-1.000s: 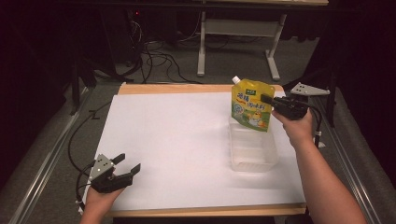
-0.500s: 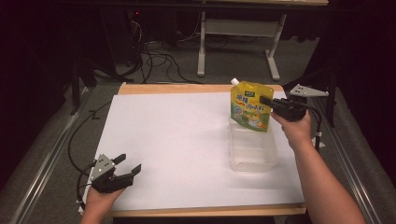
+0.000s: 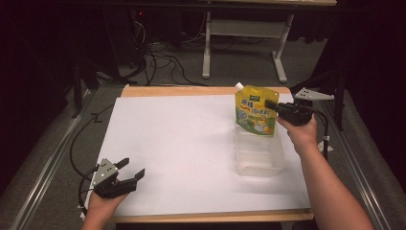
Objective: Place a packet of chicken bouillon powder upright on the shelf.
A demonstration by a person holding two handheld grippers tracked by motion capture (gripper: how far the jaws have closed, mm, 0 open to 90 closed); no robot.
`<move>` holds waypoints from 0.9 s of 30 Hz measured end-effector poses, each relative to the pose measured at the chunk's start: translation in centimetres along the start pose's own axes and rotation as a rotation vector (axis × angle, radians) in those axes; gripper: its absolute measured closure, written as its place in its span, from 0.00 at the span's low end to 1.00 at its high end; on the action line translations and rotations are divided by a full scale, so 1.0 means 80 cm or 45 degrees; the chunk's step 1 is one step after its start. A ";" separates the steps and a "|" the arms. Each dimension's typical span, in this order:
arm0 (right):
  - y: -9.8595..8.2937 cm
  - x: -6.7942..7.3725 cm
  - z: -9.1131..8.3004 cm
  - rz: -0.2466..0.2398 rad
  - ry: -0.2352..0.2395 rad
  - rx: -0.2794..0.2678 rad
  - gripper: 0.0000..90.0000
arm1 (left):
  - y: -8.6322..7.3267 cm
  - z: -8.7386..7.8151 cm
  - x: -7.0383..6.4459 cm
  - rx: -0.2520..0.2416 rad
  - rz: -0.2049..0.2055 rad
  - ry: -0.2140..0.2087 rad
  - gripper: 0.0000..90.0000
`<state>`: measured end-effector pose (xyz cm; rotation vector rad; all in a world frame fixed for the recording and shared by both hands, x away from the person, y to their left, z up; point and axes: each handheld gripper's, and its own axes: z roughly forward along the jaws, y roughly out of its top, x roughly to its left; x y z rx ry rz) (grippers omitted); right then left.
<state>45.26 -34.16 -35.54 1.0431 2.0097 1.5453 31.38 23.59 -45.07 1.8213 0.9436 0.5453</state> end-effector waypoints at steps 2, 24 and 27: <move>-0.001 0.001 0.001 0.003 0.000 0.006 1.00 | 0.000 0.000 0.000 0.000 0.002 -0.001 0.30; -0.028 -0.007 0.000 0.069 -0.049 0.008 1.00 | 0.001 0.000 0.000 -0.003 0.012 -0.007 0.30; -0.027 -0.005 0.001 0.062 -0.058 0.015 1.00 | 0.001 0.000 -0.001 -0.004 0.010 -0.007 0.30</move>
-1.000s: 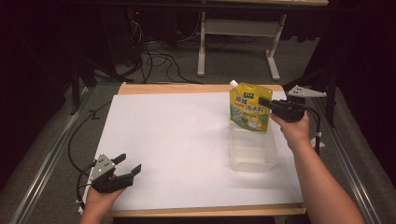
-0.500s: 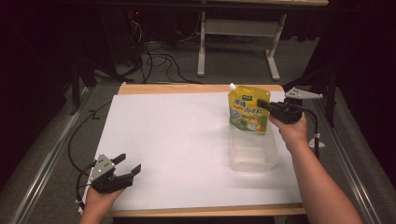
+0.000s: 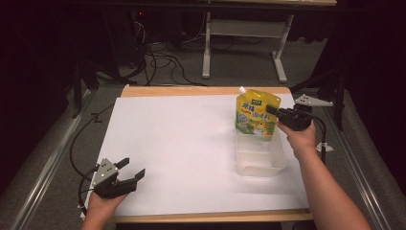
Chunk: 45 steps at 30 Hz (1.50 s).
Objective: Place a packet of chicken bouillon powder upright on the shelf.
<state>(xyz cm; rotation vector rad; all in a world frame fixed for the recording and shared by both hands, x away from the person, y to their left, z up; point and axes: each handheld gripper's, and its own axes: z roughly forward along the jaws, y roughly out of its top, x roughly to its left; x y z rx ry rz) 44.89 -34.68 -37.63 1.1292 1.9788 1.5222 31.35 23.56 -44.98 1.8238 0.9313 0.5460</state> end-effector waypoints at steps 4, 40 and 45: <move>0.002 0.000 0.000 -0.011 -0.013 0.017 0.96 | 0.000 0.000 0.000 0.000 0.000 -0.003 0.30; 0.025 0.032 -0.010 -0.056 -0.203 0.028 0.12 | 0.005 0.005 -0.004 -0.007 0.008 -0.017 0.29; 0.024 0.047 -0.028 -0.071 -0.219 0.013 0.11 | 0.009 0.009 -0.005 -0.010 -0.007 -0.015 0.29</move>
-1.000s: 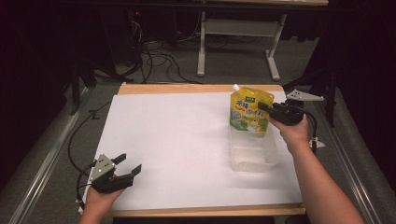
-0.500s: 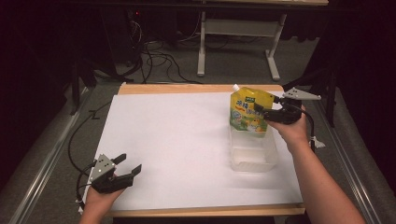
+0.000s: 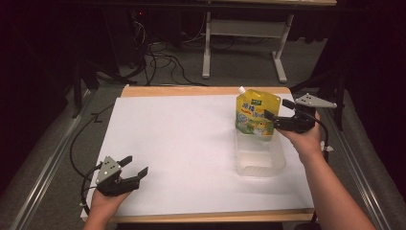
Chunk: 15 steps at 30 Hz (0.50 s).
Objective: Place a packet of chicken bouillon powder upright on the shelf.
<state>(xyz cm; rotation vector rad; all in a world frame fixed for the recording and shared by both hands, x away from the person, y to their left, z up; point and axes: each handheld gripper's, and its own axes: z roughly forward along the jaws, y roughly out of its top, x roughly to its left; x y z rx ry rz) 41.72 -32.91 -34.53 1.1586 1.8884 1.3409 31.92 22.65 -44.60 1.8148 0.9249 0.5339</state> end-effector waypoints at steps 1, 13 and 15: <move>-0.001 0.002 -0.004 -0.003 -0.006 0.002 0.11 | 0.001 0.001 0.000 -0.001 0.001 -0.001 0.29; -0.027 0.047 -0.053 -0.044 0.018 0.004 0.10 | 0.009 0.010 -0.010 0.003 0.016 -0.024 0.29; -0.032 0.060 -0.062 -0.065 0.024 -0.006 0.09 | 0.011 0.010 -0.013 0.003 0.026 -0.025 0.29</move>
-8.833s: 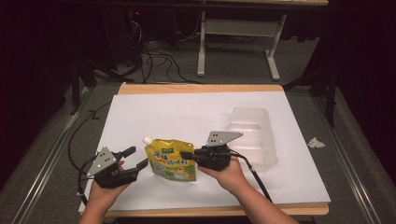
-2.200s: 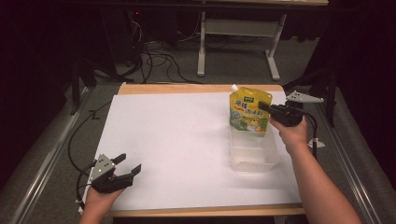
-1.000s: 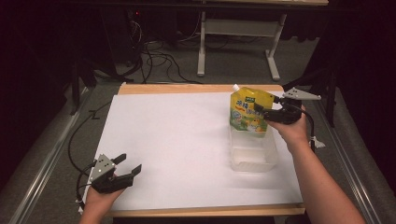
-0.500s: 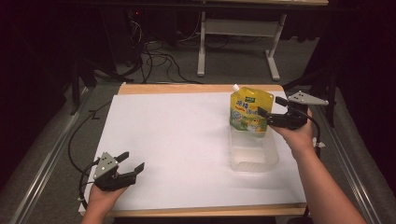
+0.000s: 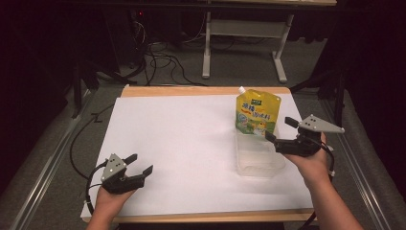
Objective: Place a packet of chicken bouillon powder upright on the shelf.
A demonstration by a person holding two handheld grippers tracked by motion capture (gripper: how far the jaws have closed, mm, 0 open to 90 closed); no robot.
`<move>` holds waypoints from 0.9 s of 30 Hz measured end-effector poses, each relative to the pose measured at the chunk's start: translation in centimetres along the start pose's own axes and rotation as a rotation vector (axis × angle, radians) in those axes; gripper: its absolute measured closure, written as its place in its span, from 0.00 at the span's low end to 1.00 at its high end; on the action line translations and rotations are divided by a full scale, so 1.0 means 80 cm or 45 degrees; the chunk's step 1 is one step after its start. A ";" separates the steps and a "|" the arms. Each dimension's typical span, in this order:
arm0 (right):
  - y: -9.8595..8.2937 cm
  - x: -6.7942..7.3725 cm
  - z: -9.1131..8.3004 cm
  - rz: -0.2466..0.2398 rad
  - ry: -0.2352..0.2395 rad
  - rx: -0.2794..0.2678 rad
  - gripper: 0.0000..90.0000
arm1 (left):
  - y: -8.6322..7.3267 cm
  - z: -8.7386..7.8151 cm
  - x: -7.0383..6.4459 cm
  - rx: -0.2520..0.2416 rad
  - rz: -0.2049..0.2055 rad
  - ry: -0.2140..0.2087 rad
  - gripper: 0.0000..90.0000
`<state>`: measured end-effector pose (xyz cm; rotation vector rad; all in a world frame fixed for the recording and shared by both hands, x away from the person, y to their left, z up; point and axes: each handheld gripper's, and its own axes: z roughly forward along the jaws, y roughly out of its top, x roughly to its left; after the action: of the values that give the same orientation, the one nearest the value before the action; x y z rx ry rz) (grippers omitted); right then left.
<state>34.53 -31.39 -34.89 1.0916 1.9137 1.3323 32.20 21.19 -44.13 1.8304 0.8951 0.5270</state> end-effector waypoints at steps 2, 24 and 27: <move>-0.005 0.014 -0.008 -0.019 0.015 -0.010 0.08 | 0.002 0.000 -0.003 -0.011 0.003 -0.003 0.29; -0.091 0.065 -0.026 -0.057 0.052 -0.017 0.06 | 0.002 -0.015 -0.039 -0.020 -0.019 -0.005 0.22; -0.091 0.066 -0.022 -0.069 0.057 -0.011 0.06 | 0.003 -0.009 -0.047 -0.009 0.033 -0.022 0.22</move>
<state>28.25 -28.96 -41.05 1.0065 1.9544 1.3443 29.36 18.65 -43.49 1.8395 0.8580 0.5292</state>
